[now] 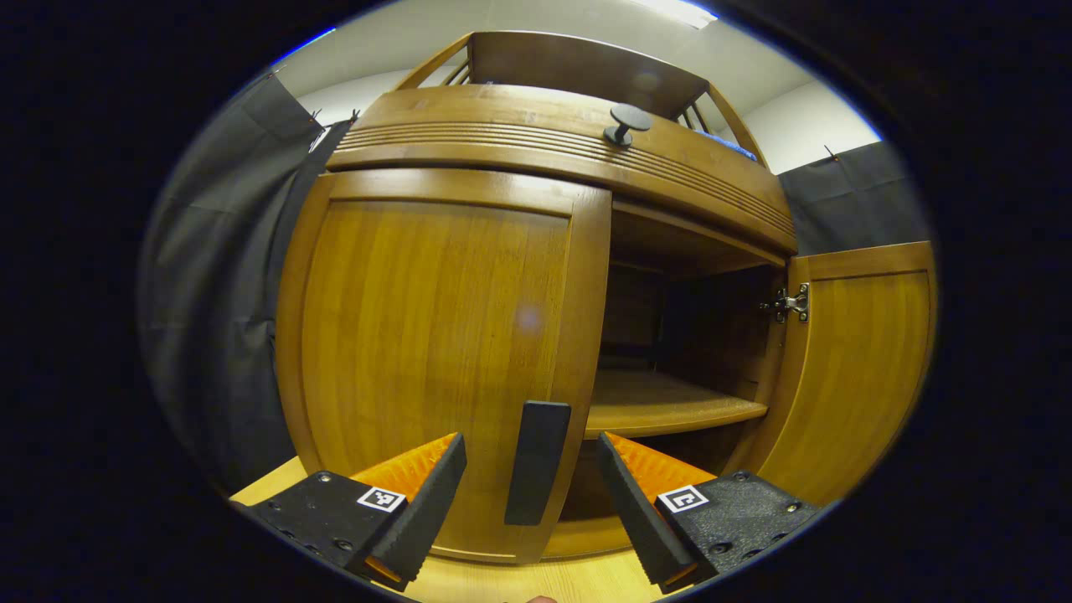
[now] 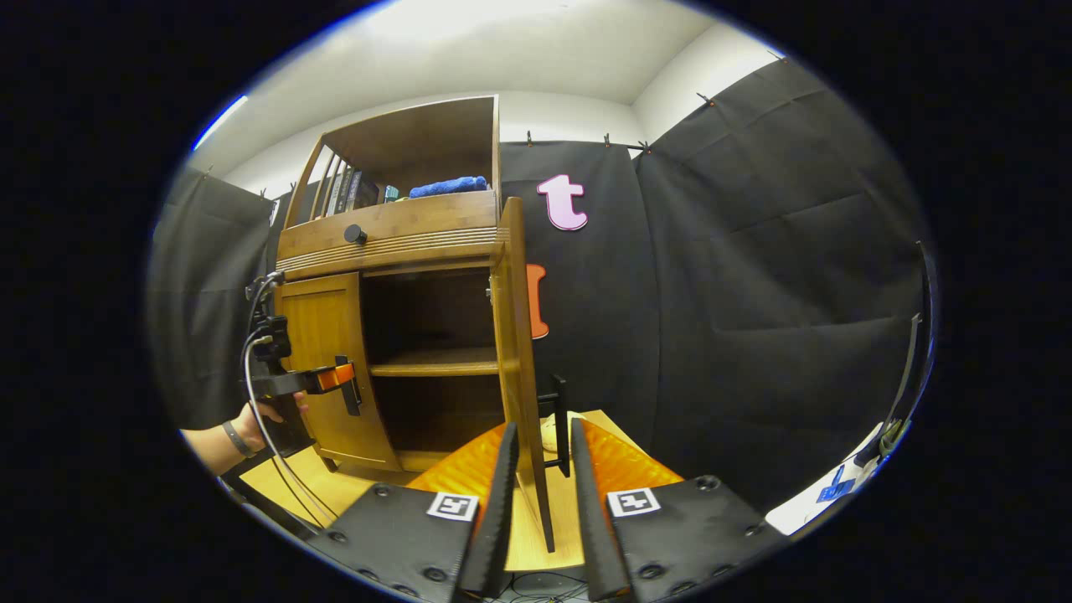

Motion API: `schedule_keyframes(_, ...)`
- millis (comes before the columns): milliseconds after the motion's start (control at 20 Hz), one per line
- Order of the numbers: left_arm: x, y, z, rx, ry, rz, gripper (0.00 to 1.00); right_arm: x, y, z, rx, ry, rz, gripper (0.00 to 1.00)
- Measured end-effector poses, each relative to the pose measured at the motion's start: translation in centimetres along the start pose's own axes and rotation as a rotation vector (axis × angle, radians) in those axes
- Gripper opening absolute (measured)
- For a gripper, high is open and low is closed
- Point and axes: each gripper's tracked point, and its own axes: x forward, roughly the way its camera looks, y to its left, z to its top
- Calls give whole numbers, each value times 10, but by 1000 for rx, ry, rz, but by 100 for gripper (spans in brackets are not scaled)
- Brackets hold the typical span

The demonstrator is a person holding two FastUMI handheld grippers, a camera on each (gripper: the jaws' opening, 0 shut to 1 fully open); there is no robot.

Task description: Open the right door of the double-door shoe cabinet with the right hand, and open the left door with the left hand.

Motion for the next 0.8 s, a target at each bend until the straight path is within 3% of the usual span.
schedule_keyframes(50, 9, 0, -3, -6, 2, -3, 91, -1, 1, -1, 13, 2, -11, 59)
schedule_keyframes(200, 27, 0, -10, 17, 10, 20, 94, -1, -2, -8, 46, 15, -51, 82)
schedule_keyframes(250, 32, -2, -11, 21, 10, 22, 91, -1, 0, -9, 58, 16, -54, 83)
schedule_keyframes(300, 36, -3, -11, 20, 7, 18, 91, 1, 2, -8, 78, 17, -64, 95)
schedule_keyframes(400, 40, -1, -12, 12, 1, 43, 91, 4, 1, -4, 122, 25, -104, 100)
schedule_keyframes(450, 40, -1, -11, 17, -11, 43, 91, 7, 2, -3, 139, 39, -118, 96)
schedule_keyframes(650, 41, 1, -15, 69, -21, 50, 89, 14, 43, 10, 136, 43, -36, 97)
schedule_keyframes(800, 37, 8, -20, 22, -20, 80, 90, 20, 60, 16, 75, 35, -3, 97)
